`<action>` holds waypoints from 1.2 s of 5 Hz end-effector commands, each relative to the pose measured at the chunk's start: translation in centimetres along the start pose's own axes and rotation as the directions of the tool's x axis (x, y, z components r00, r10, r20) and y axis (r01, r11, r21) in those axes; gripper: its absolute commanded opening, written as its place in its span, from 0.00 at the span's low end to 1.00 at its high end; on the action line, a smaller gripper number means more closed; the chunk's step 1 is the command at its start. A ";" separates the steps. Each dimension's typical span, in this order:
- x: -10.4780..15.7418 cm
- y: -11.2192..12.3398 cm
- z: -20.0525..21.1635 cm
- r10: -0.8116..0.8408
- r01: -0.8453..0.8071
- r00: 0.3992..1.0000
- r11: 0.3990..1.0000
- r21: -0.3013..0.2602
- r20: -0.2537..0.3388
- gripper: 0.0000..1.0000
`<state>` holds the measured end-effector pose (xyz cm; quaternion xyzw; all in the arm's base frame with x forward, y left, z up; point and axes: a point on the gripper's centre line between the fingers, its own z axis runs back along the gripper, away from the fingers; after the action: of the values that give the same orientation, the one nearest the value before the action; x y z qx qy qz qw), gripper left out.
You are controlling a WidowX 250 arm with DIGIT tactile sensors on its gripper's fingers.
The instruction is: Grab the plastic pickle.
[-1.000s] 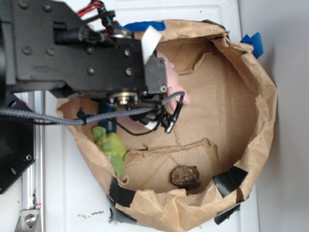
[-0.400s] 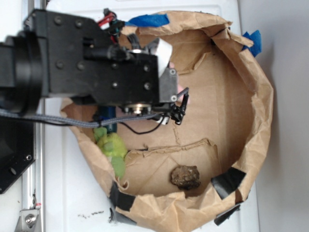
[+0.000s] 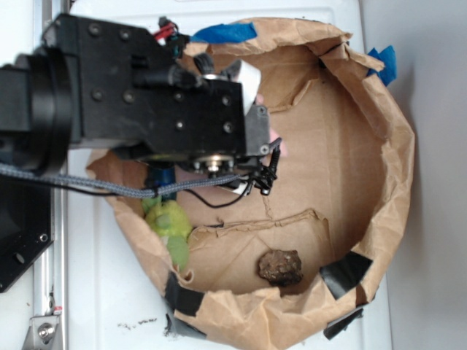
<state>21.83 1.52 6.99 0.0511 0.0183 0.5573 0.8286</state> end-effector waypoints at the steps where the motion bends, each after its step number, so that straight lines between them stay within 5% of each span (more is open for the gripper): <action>1: 0.2 2.0 0.6 0.007 -0.008 0.999 0.999 -0.033 -0.040 1.00; 6: 1.8 3.0 -1.2 -0.068 0.069 0.998 0.989 -0.130 0.013 1.00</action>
<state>20.28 2.82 5.65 -0.0012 -0.0104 0.5147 0.8573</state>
